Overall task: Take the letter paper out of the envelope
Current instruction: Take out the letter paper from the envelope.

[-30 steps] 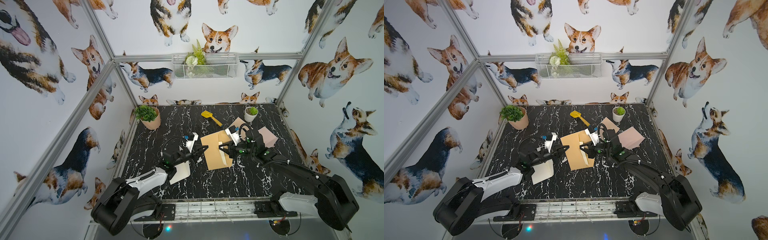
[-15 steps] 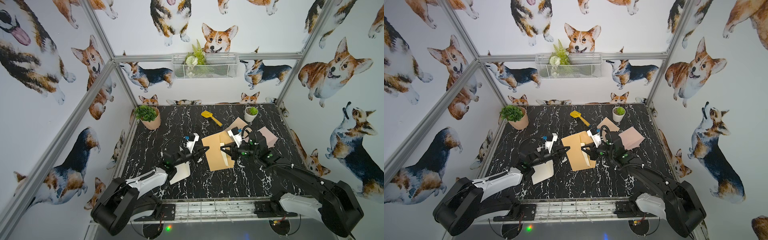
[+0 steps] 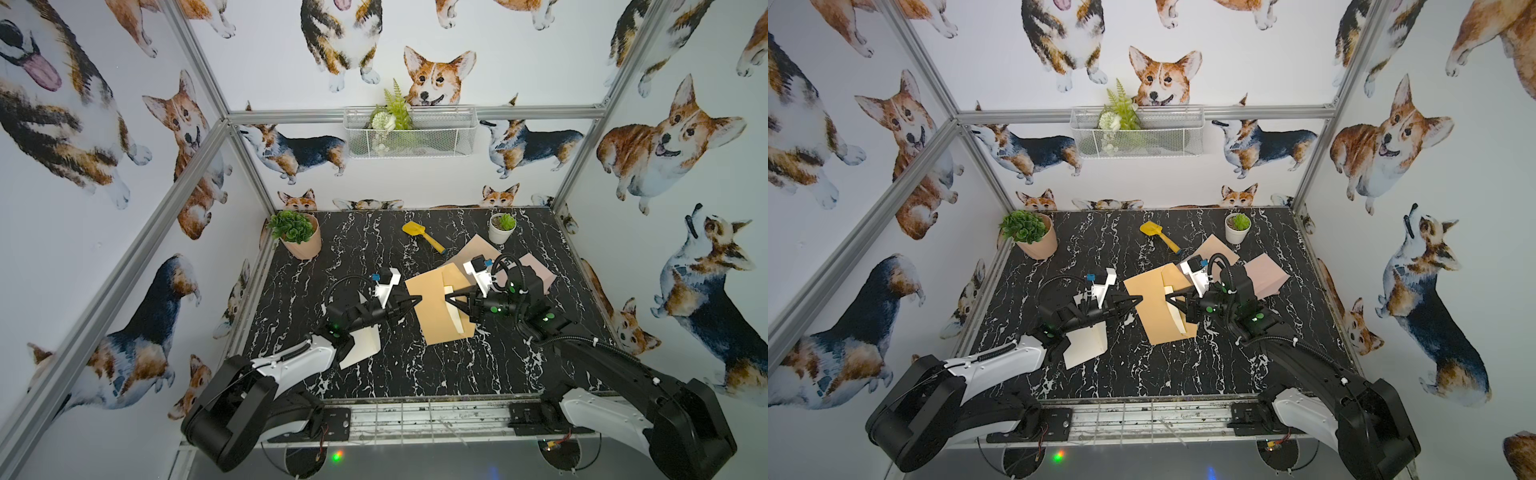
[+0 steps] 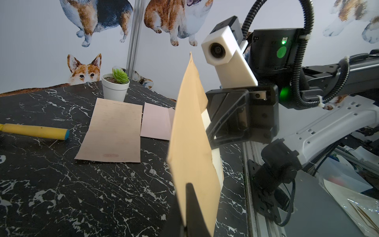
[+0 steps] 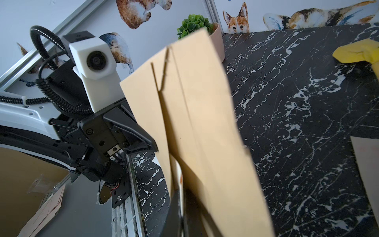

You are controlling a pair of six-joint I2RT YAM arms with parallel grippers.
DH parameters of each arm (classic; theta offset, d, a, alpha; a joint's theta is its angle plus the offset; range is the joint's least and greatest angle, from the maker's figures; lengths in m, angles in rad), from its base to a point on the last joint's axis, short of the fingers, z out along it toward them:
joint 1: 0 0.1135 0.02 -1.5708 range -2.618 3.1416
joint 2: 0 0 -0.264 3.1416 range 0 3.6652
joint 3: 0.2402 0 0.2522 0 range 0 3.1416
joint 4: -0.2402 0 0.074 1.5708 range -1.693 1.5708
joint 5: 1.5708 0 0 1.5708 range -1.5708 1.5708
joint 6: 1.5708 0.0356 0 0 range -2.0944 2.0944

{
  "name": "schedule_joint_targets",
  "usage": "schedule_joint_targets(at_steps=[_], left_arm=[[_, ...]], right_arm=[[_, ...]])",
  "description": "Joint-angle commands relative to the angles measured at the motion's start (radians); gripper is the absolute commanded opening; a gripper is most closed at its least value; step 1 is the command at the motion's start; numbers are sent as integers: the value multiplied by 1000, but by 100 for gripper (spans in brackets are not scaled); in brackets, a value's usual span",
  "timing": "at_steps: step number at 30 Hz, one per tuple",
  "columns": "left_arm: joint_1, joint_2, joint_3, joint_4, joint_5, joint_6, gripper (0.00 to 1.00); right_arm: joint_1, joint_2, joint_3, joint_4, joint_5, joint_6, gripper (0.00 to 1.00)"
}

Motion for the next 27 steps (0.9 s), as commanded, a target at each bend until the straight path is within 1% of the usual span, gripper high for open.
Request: schedule_joint_targets(at_steps=[1,2,4,11,13,15,18,20,21,24,27], left_arm=[[16,-4,-7,-24,-133,12,8],[16,-5,-8,-23,-136,11,11],[16,-5,-8,-23,-139,11,11],[16,-8,-9,-29,-146,12,9],[16,-11,-8,-44,-163,13,8],[18,-15,-4,-73,-199,13,6],[23,-25,9,-163,-294,10,0],[37,-23,19,-220,-347,6,0],[51,-17,23,-233,-356,8,0],[77,12,61,-283,-369,55,0],[115,70,113,-287,-363,31,0]], right_arm=[[-27,-7,-5,-35,175,6,0],[-27,-5,-6,-32,173,9,0],[-27,-1,-6,-29,168,12,0],[-30,-3,-3,-34,172,8,0],[-30,-11,-3,-44,184,4,0],[-33,-24,-2,-57,196,-3,0],[-49,-54,4,-100,222,-15,0],[-69,-82,9,-143,229,-20,0],[-85,-96,14,-170,227,-18,0],[-115,-102,19,-231,190,5,0],[-114,-71,2,-247,103,39,0]])
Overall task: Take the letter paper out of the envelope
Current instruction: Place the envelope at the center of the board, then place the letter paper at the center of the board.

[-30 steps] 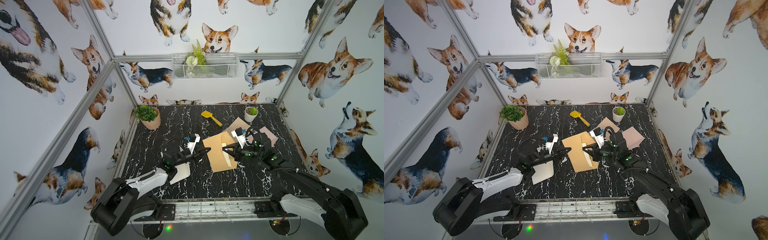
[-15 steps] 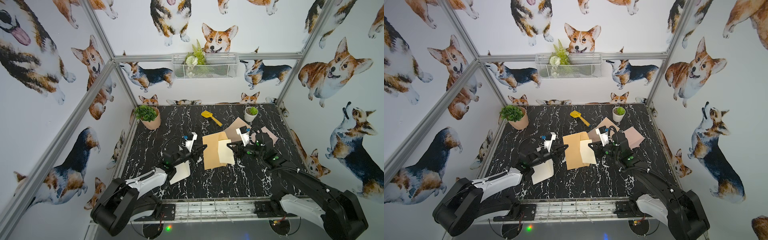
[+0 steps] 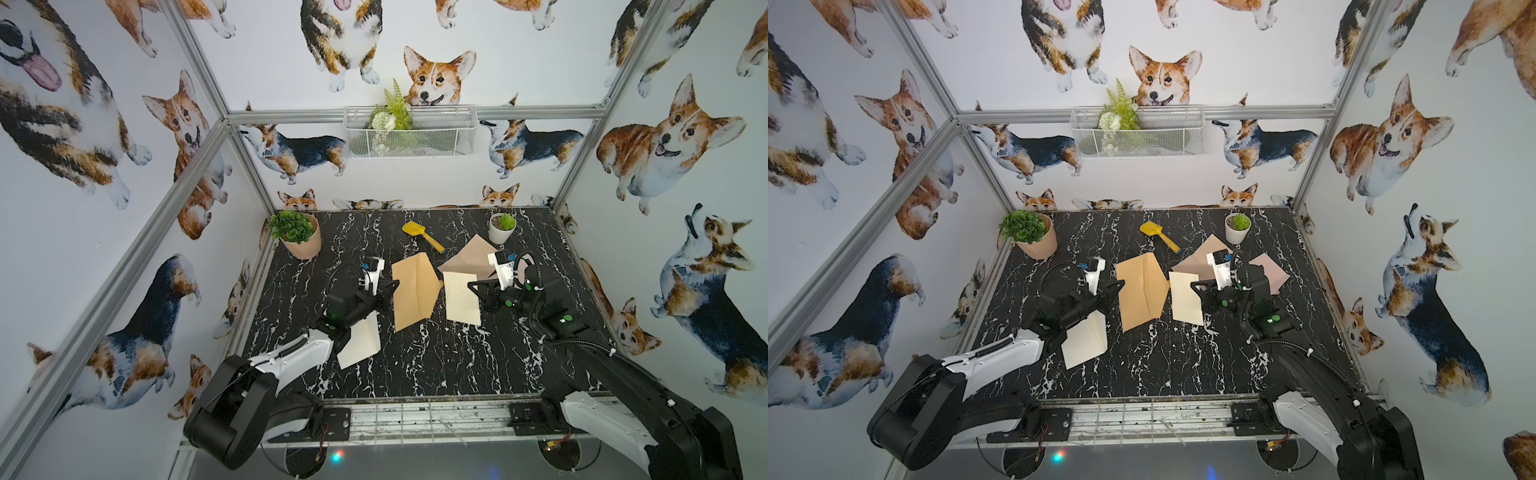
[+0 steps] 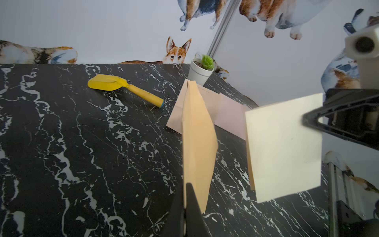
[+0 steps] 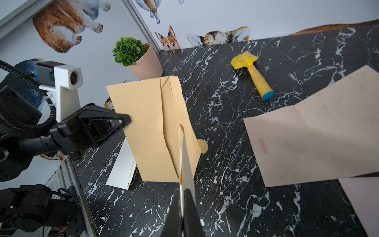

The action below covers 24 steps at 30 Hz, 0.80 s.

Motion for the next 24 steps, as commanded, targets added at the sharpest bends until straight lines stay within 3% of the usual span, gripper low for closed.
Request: schedule_joint_targets(at_steps=[1,5,13,17,22,24], left_arm=[[42,59,50,-6,-12,-13,0],[115,181,124,47,14,-68,0],[259,437,336,50,60,-127,0],[296,464,415,-19,57,-131,0],[316,443,400,-53,8,-128,0],[316,423,388,-58,32,-140,5]], right_arm=[[-4,29,-15,-57,-110,55,0],[-3,54,-52,-49,-182,97,0],[12,-15,-147,-96,-158,102,0],[25,-29,-198,-76,-112,114,0],[27,47,-237,62,-126,162,0],[28,94,-227,112,-140,177,0]])
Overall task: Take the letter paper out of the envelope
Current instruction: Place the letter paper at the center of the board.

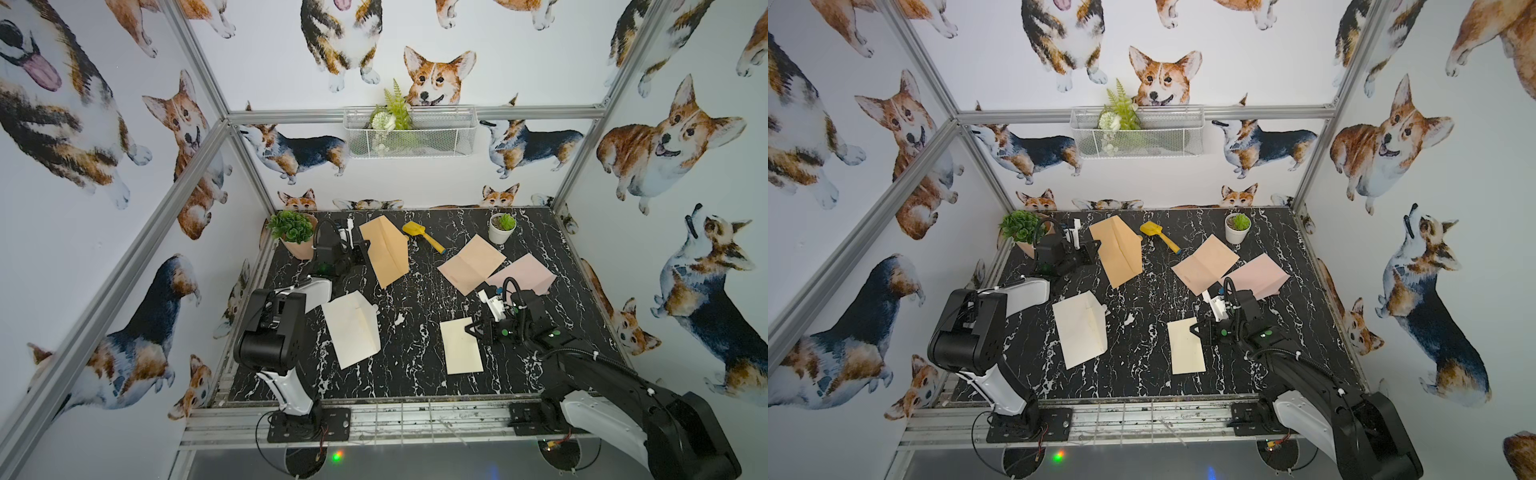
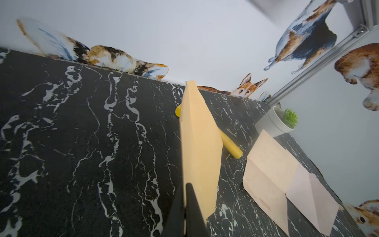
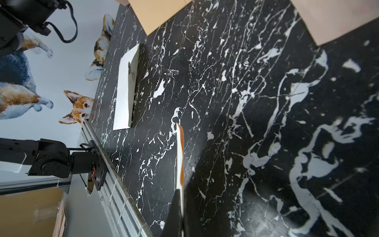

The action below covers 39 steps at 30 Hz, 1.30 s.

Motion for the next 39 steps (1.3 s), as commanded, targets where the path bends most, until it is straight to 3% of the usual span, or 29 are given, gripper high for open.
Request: schedule_joint_targets(at_steps=[1,3,9,16,20,23,27,31,34,39], left_arm=[[0,-40,-16,-20,11,-24,14],[-8,-72,-16,-47,-4,-36,30],[-14,-118,-16,-154,-92,-35,47],[-20,-141,-143,-55,-6,-104,44],[-77,-187,-230,1,32,-134,41],[-152,-205,-242,-3,34,-120,40],[-328,-209,-248,2,23,-50,38],[-404,-176,-242,-1,56,-58,37],[-407,-148,-219,-7,73,-110,36],[-422,-131,-194,-85,27,-106,37]], right_arm=[[6,71,19,149,-19,44,0],[9,140,57,150,-17,28,0],[27,279,143,191,-18,30,0],[52,356,194,172,34,-1,0],[52,425,217,171,71,-21,0],[51,483,243,172,115,-25,14],[52,540,322,48,234,-60,58],[80,452,349,-141,479,-60,69],[181,364,361,-271,659,-82,71],[298,339,355,-318,656,18,71]])
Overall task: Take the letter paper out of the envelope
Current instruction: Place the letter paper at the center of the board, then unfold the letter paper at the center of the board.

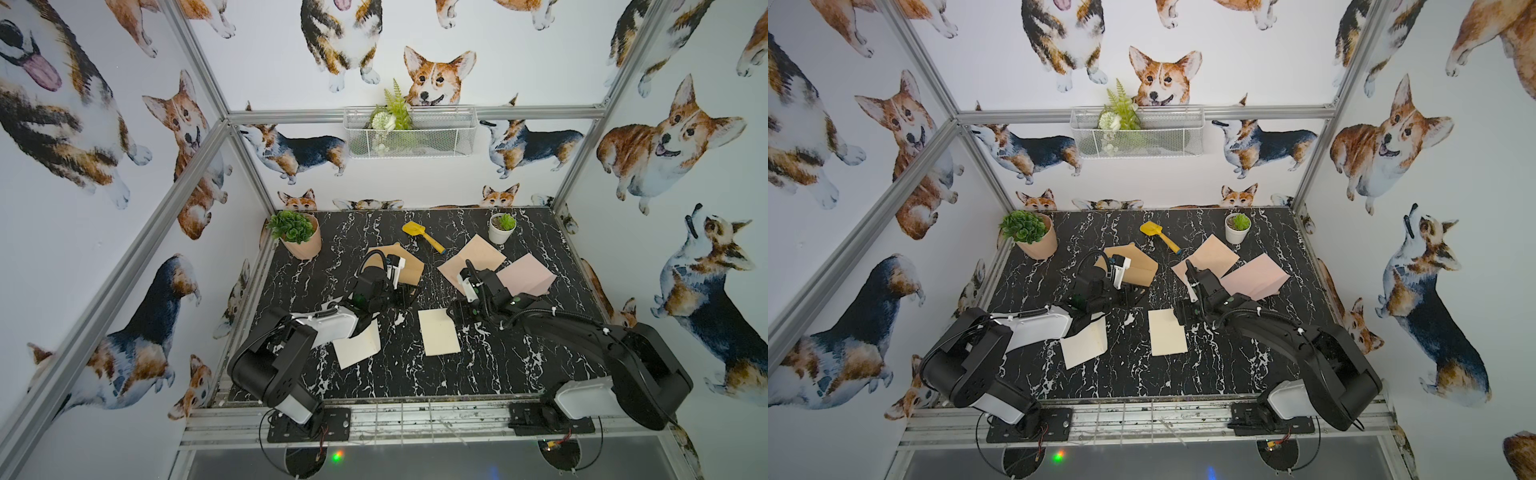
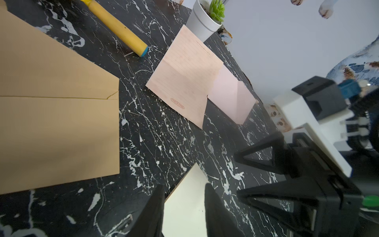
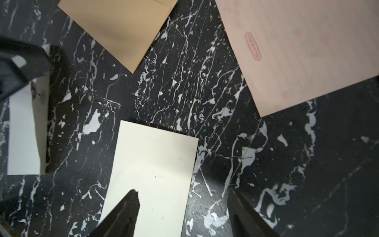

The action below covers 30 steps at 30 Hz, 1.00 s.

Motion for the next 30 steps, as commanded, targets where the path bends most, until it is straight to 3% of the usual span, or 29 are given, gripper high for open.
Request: schedule_joint_targets(at_steps=[1,4,9,16,30], left_arm=[[-2,7,21,-51,-33,-10,38],[1,-21,14,-77,-76,9,42],[41,-82,-28,-90,-155,10,50],[117,-136,-112,-7,-184,-29,51],[126,-126,-119,18,-173,-44,54]], right_arm=[[133,-4,22,-146,170,82,71],[323,62,150,-311,388,128,75],[495,284,407,-551,501,148,84],[557,493,556,-689,519,151,84],[590,585,601,-692,571,106,79]])
